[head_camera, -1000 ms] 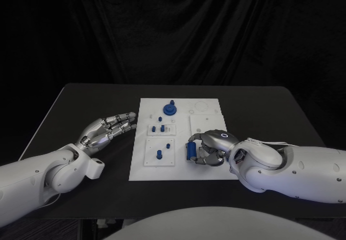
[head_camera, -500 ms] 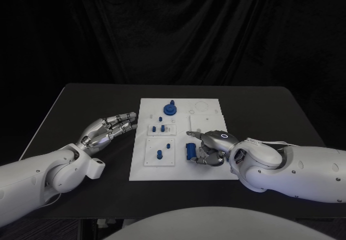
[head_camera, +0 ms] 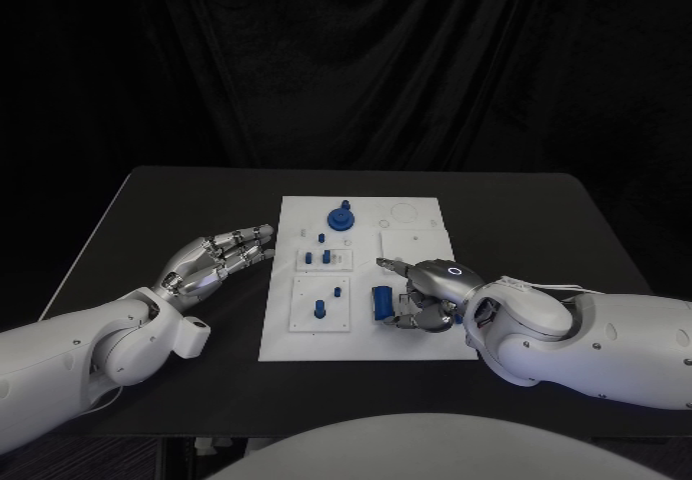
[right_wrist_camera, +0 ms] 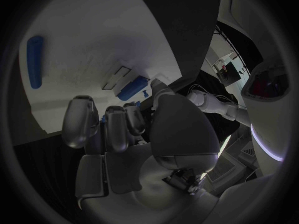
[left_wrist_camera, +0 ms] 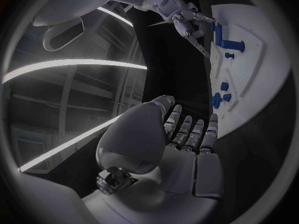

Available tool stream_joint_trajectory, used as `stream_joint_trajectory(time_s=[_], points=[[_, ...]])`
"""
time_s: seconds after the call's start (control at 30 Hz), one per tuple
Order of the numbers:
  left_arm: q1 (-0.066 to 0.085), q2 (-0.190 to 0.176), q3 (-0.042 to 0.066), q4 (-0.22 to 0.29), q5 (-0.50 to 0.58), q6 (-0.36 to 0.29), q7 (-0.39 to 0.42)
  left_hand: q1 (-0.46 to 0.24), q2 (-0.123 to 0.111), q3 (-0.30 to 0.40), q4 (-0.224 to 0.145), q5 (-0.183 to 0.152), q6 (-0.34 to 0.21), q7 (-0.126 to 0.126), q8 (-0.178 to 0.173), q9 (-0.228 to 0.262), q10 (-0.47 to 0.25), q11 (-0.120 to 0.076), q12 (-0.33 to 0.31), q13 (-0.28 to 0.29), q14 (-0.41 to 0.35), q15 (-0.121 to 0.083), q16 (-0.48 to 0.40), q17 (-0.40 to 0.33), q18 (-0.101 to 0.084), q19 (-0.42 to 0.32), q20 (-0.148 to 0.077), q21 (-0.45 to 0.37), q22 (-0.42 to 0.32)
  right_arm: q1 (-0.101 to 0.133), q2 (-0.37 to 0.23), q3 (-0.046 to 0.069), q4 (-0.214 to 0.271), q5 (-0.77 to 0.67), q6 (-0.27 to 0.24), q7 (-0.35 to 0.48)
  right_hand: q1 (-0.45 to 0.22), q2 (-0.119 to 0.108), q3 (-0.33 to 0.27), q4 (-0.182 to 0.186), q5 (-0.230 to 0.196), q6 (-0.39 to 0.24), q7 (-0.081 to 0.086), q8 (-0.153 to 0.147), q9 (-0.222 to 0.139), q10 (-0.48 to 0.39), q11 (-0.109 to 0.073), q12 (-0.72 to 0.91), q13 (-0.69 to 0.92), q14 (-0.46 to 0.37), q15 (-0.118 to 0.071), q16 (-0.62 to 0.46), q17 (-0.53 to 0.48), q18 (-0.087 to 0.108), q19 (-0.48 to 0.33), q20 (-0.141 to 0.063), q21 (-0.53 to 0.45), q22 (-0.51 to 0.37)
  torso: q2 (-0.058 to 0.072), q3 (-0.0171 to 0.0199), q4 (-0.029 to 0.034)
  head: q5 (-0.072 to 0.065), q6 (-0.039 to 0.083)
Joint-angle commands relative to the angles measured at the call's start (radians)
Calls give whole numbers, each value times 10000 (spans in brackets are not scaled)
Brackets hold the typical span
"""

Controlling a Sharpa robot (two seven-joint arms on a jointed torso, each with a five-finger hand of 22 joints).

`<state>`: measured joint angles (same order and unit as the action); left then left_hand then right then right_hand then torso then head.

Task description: Assemble the parts on the task board

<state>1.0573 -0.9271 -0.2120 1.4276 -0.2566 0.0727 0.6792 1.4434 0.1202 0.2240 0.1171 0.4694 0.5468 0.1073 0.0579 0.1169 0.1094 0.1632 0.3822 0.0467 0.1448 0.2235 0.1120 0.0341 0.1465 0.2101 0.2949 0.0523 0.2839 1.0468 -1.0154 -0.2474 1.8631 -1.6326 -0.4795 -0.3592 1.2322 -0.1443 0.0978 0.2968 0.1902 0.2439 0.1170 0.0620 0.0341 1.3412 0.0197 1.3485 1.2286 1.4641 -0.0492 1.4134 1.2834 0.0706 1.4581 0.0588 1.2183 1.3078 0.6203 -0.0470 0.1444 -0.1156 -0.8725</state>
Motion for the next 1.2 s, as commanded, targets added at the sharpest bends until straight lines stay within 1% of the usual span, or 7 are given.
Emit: stream_joint_trajectory(time_s=[0.03, 0.3, 0.37, 0.5, 0.73, 0.93, 1.2], points=[[-20, 7, 9, 17, 43, 108, 329, 62, 45, 57, 4, 17, -11, 89, 43, -2, 5, 43, -60, -3, -16, 61, 54, 2, -178, 57, -22, 36, -11, 116, -253, 17, 270, -27, -871, 118, -162, -35, -91, -6, -116, 633, 43, 192, 90, 70, -30, 33, 35, 442, -42, -37, 25, 38, 40, -57, 35, 1629, 9, -1, -7, 37, -2], [-22, 15, 9, 13, 43, 41, 307, 62, 57, 72, 7, 26, 4, 89, 46, 1, 10, 46, -40, 0, -9, 63, 62, 4, -183, 71, -22, 40, 0, 1068, -1282, 21, 961, 1196, -923, 168, -519, 354, -11, -56, -479, 4718, 155, 1418, 675, 776, 133, 786, 1030, 522, 82, 69, 179, -23, 172, 39, 310, 1715, 9, 1, -2, -11, -2], [-22, 29, 9, 17, 43, 19, 304, 61, 57, 74, 8, 27, 20, 90, 48, 5, 12, 45, -35, 0, -3, 63, 67, 6, -184, 76, -22, 41, 4, 1200, -1520, 13, 1045, 1380, -689, 19, -376, 551, 84, -120, 61, 5302, 104, 1712, 836, 1009, 193, 1049, 1409, 539, 134, 107, 234, -39, 197, 82, 383, 1737, 3, -1, 2, -21, -2], [-22, 41, 9, 26, 43, -2, 304, 60, 56, 75, 8, 26, 22, 90, 49, 5, 15, 45, -28, 1, 1, 63, 70, 7, -184, 80, -22, 42, 7, 1328, -1834, -8, 1056, 1428, -14, -423, -43, 594, 163, -236, 1994, 6190, -68, 2457, 1243, 1992, 89, 1974, 2941, 710, 57, 509, 885, -201, 476, 36, 1229, 1976, 2, -7, 31, -68, -2], [-22, 10, 9, 36, 43, -3, 306, 58, 54, 77, 10, 25, 28, 91, 52, 6, 16, 44, -32, 1, 3, 63, 72, 7, -186, 81, -22, 43, 3, 1239, -2044, -22, 945, 532, 1259, -1517, -403, 598, -42, -113, 2221, 6345, -279, 3621, 2157, 2296, -100, 2223, 3422, 776, -108, 771, 1272, -270, 590, -122, 1645, 2064, 3, -24, 17, -100, -2], [-22, 15, 9, 29, 43, 16, 299, 58, 54, 77, 10, 25, 28, 91, 52, 6, 16, 44, -32, 1, 3, 63, 72, 7, -186, 81, -22, 43, 3, 1102, -2065, -25, 813, -32, 1485, -1952, -536, 611, -88, -123, 2161, 6194, -455, 4719, 3149, 2296, -245, 2223, 3422, 804, -214, 870, 1429, -291, 605, -221, 1787, 2090, 12, -18, 4, -169, -2], [-23, 52, 9, 11, 43, 45, 293, 52, 54, 81, 15, 24, 32, 92, 54, 7, 18, 45, -29, 2, 2, 65, 72, 7, -188, 79, -22, 43, -7, 960, -1969, -26, 694, -238, 1617, -2169, -613, 636, -83, -89, 2099, 6019, -479, 4996, 3480, 2296, -264, 2223, 3422, 818, -240, 917, 1492, -308, 625, -244, 1872, 2109, 9, -1, -19, -252, -2]])
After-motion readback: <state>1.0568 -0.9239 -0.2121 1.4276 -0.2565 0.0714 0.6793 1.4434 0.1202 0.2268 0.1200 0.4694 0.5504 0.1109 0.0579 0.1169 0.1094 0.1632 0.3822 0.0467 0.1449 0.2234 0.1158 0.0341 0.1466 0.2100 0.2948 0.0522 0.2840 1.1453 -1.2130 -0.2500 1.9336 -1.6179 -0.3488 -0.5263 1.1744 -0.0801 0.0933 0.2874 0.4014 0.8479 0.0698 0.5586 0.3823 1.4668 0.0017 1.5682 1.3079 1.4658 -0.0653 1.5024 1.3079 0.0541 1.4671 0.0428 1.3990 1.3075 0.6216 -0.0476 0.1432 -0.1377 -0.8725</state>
